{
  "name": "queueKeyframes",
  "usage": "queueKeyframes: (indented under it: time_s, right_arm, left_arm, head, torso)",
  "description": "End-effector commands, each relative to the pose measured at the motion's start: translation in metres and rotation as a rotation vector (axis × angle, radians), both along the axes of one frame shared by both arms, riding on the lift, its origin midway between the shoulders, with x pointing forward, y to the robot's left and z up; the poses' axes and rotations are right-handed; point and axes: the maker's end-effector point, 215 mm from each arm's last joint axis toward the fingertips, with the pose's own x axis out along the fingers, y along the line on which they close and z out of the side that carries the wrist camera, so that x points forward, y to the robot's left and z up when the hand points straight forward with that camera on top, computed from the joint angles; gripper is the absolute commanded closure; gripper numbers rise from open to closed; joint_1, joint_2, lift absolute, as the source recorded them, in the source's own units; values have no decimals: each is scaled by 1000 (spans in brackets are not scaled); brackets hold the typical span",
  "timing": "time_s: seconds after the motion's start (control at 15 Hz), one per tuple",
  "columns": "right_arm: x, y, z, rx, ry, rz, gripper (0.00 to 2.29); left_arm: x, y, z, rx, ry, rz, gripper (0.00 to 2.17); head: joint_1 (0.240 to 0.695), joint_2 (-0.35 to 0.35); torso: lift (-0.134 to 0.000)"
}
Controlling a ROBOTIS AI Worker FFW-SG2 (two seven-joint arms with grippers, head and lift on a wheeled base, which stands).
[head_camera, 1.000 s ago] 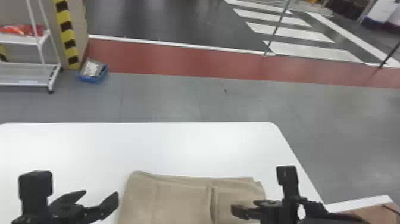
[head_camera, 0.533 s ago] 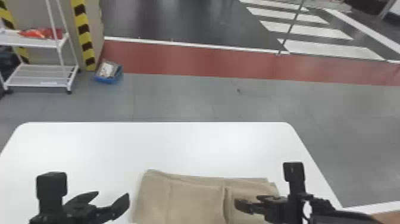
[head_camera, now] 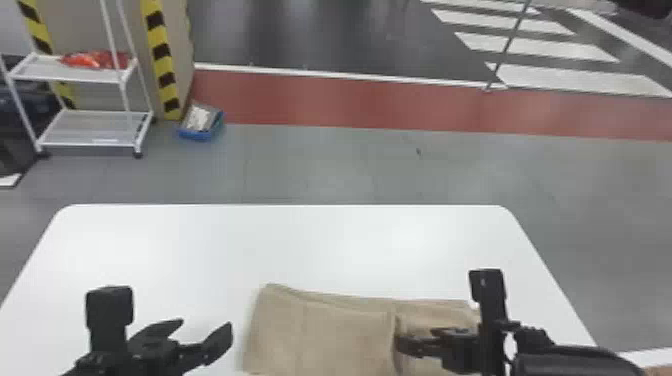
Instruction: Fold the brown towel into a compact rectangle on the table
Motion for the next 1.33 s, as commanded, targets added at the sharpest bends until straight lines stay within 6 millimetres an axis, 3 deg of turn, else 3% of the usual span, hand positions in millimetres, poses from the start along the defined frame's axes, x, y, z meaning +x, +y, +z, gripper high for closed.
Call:
queueKeyframes:
  time_s: [0.0, 0.53, 0.73, 0.93, 1.0, 1.13, 1.2, 1.27]
  right_arm:
    - [2, 7, -3, 1, 11, 10, 76]
    - [-10, 7, -11, -13, 80, -2, 147]
    - [-9, 6, -11, -14, 78, -2, 525]
    - [-5, 6, -8, -17, 68, 1, 589]
    - [-5, 7, -8, -14, 66, 4, 704]
    - [-4, 8, -8, -4, 64, 2, 1288]
    - [-3, 8, -7, -4, 63, 1, 1447]
    - [-3, 8, -7, -6, 63, 1, 1453]
  left_arm:
    - [0, 4, -3, -1, 2, 7, 46]
    - [-1, 9, -7, 0, 9, 10, 46]
    - [-1, 9, -7, -9, 7, 10, 46]
    - [-3, 10, -8, -15, 11, 7, 46]
    - [-3, 10, -8, -16, 11, 9, 46]
    - [-5, 11, -9, -16, 14, 7, 46]
    - [-6, 10, -10, -17, 15, 8, 46]
    - [-6, 9, -10, -20, 15, 4, 46]
  head:
    - [695, -171]
    - [695, -144]
    - [695, -147]
    - [695, -147]
    - [695, -147]
    - [695, -145]
    - [695, -144]
    - [695, -143]
  torso:
    - [0]
    - [0]
    - [0]
    - [0]
    - [0]
    - [0]
    - [0]
    - [0]
